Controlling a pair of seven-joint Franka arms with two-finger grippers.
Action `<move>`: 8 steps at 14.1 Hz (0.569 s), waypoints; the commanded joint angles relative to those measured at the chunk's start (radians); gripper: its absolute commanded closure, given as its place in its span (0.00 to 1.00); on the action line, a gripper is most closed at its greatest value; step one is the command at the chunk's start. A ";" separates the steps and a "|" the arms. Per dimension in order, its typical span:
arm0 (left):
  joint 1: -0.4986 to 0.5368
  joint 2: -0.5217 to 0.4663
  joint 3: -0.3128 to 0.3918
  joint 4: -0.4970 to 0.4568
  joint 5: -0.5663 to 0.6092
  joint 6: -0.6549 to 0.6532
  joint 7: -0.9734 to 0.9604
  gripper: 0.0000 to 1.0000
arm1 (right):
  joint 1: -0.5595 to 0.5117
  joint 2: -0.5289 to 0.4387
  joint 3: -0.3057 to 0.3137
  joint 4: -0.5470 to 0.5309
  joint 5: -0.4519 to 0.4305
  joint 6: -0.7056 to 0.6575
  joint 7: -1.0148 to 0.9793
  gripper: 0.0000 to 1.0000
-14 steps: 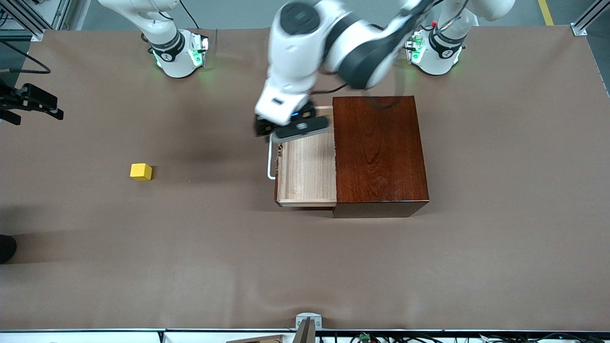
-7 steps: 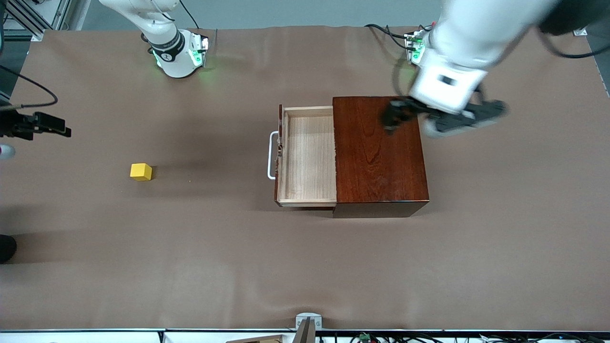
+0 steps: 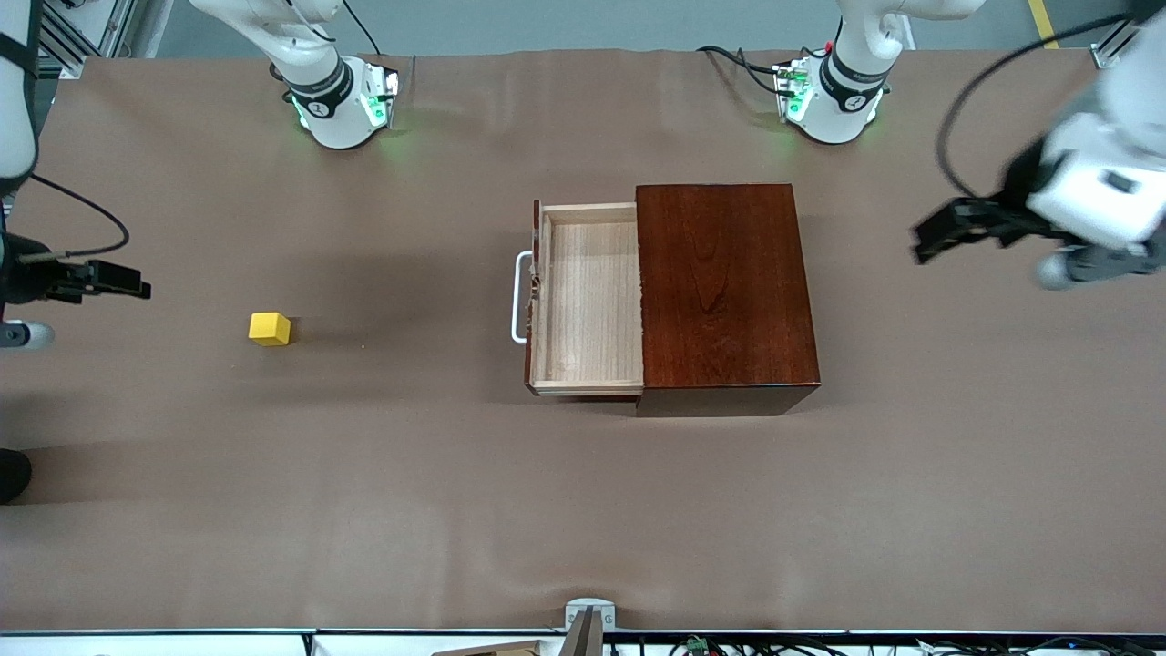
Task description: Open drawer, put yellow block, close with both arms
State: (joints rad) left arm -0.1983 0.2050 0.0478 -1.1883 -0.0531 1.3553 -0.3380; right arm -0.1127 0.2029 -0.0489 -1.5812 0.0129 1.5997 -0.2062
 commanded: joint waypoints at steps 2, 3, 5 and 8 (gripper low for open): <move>0.098 -0.096 -0.019 -0.143 0.018 0.007 0.117 0.00 | -0.028 0.064 0.014 0.018 0.007 0.035 0.011 0.00; 0.105 -0.114 -0.019 -0.187 0.016 0.019 0.134 0.00 | -0.034 0.082 0.015 0.015 0.009 0.066 0.013 0.00; 0.135 -0.195 -0.034 -0.308 0.018 0.086 0.160 0.00 | -0.059 0.133 0.015 -0.025 0.053 0.139 0.011 0.00; 0.217 -0.300 -0.141 -0.460 0.042 0.143 0.169 0.00 | -0.053 0.130 0.014 -0.123 0.082 0.223 0.011 0.00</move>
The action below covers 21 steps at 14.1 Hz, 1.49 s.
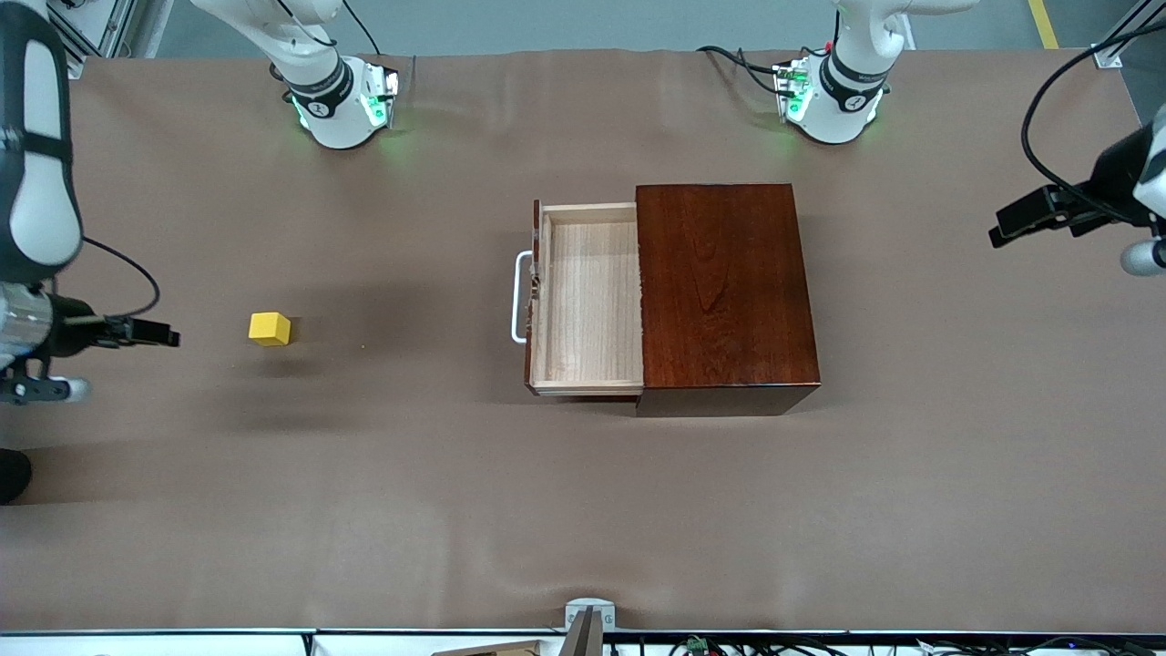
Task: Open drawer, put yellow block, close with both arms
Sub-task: 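Lower the right gripper onto the yellow cube and grasp it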
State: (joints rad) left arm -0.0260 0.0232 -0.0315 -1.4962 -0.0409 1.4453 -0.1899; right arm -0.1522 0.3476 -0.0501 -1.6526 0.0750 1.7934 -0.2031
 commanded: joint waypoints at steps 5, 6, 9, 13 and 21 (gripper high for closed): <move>0.038 -0.189 -0.068 -0.240 0.052 0.092 0.024 0.00 | -0.024 -0.022 0.015 -0.245 0.023 0.222 0.008 0.00; 0.038 -0.186 -0.068 -0.230 0.061 0.092 0.026 0.00 | -0.026 -0.024 0.016 -0.277 0.023 0.259 0.008 0.00; 0.037 -0.175 -0.068 -0.211 0.059 0.093 0.050 0.00 | -0.013 -0.024 0.018 -0.349 0.023 0.354 0.008 0.00; 0.037 -0.161 -0.068 -0.196 0.055 0.098 0.052 0.00 | 0.006 -0.024 0.021 -0.413 0.023 0.411 0.008 0.00; 0.041 -0.167 -0.068 -0.194 0.050 0.096 0.052 0.00 | 0.020 -0.019 0.021 -0.555 0.020 0.584 -0.004 0.00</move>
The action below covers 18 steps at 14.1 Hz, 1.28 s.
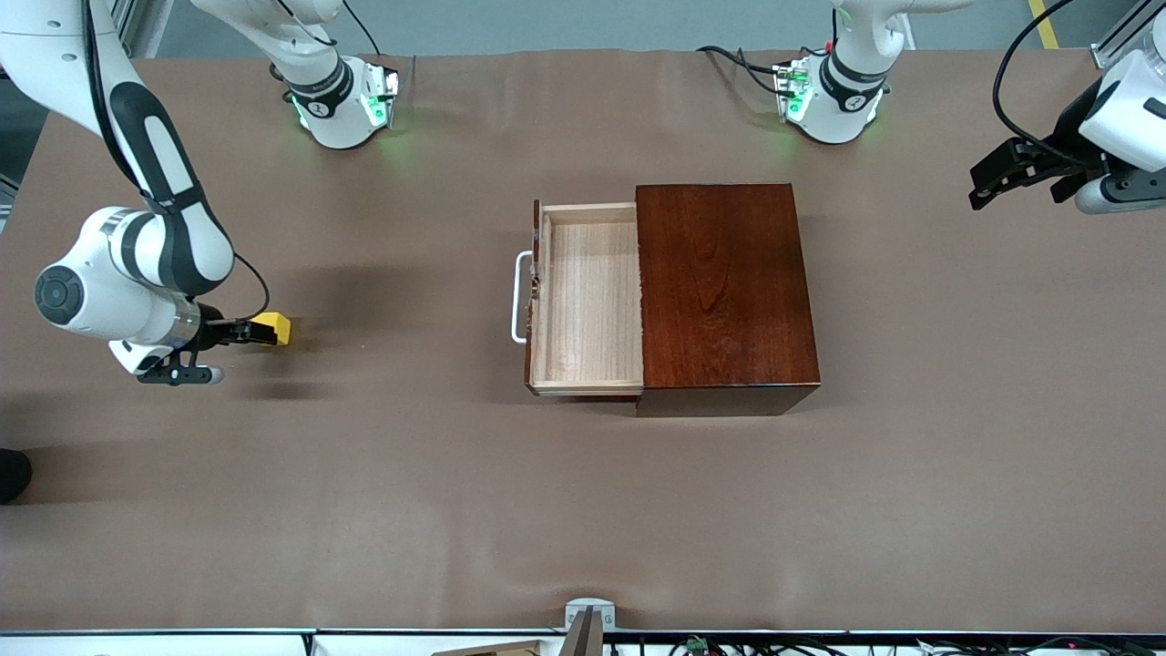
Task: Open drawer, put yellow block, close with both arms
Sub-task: 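Lower the right gripper onto the yellow cube and grasp it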
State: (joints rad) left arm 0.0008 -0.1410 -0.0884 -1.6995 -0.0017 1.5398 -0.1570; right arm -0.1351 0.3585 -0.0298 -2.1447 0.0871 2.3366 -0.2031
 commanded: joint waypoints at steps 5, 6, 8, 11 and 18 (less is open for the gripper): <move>0.012 -0.003 -0.011 0.008 0.009 0.009 0.019 0.00 | 0.003 -0.026 0.001 -0.081 0.003 0.050 -0.030 0.23; 0.012 -0.002 -0.011 0.008 0.009 0.011 0.019 0.00 | 0.003 -0.026 0.001 -0.086 0.003 0.053 -0.030 0.33; 0.012 -0.002 -0.011 0.008 0.009 0.017 0.020 0.00 | 0.003 -0.026 0.001 -0.089 0.003 0.058 -0.030 0.38; 0.012 -0.002 -0.011 0.008 0.009 0.017 0.022 0.00 | 0.000 -0.027 0.001 -0.098 0.003 0.063 -0.091 0.92; 0.001 -0.003 -0.011 0.009 0.009 0.034 0.022 0.00 | 0.020 -0.088 0.016 0.032 0.013 -0.241 -0.014 1.00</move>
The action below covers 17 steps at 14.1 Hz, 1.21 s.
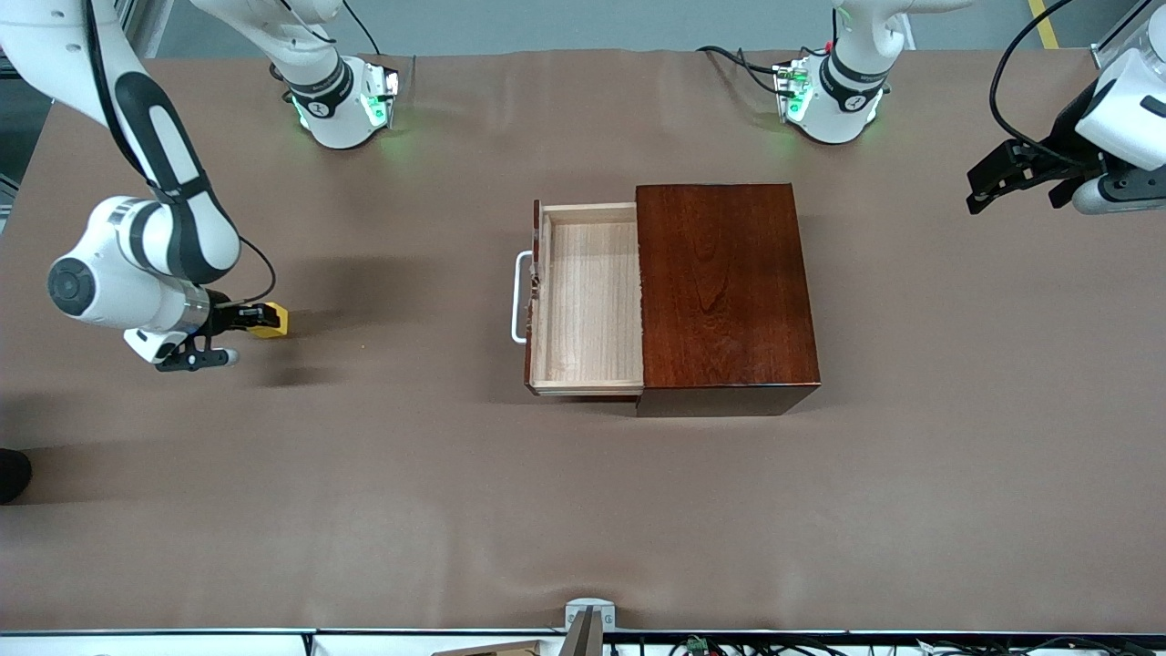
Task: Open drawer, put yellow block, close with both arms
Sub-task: 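Lower the right gripper onto the yellow cube and grasp it, then lift the yellow cube with the right gripper and carry it over the drawer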
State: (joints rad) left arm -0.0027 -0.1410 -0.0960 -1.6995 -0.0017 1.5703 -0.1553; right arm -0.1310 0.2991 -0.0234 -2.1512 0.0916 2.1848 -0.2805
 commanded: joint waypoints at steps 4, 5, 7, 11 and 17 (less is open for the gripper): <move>0.003 -0.003 -0.004 0.009 0.009 0.004 0.020 0.00 | 0.068 -0.057 0.010 0.143 0.106 -0.302 0.223 1.00; 0.003 -0.003 -0.004 0.009 0.009 0.004 0.020 0.00 | 0.095 -0.060 0.010 0.181 0.121 -0.356 0.303 1.00; 0.004 -0.005 -0.004 0.007 0.009 0.004 0.022 0.00 | 0.148 -0.063 0.010 0.269 0.125 -0.451 0.491 1.00; 0.001 0.001 -0.004 0.009 0.012 0.007 0.020 0.00 | 0.269 -0.064 0.011 0.352 0.169 -0.513 0.772 1.00; 0.003 -0.003 -0.004 0.009 0.009 0.010 0.020 0.00 | 0.531 -0.029 0.008 0.525 0.265 -0.507 1.343 1.00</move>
State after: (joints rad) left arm -0.0027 -0.1410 -0.0965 -1.6992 -0.0017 1.5752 -0.1552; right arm 0.3388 0.2405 -0.0007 -1.6959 0.3032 1.6941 0.9370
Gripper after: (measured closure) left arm 0.000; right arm 0.441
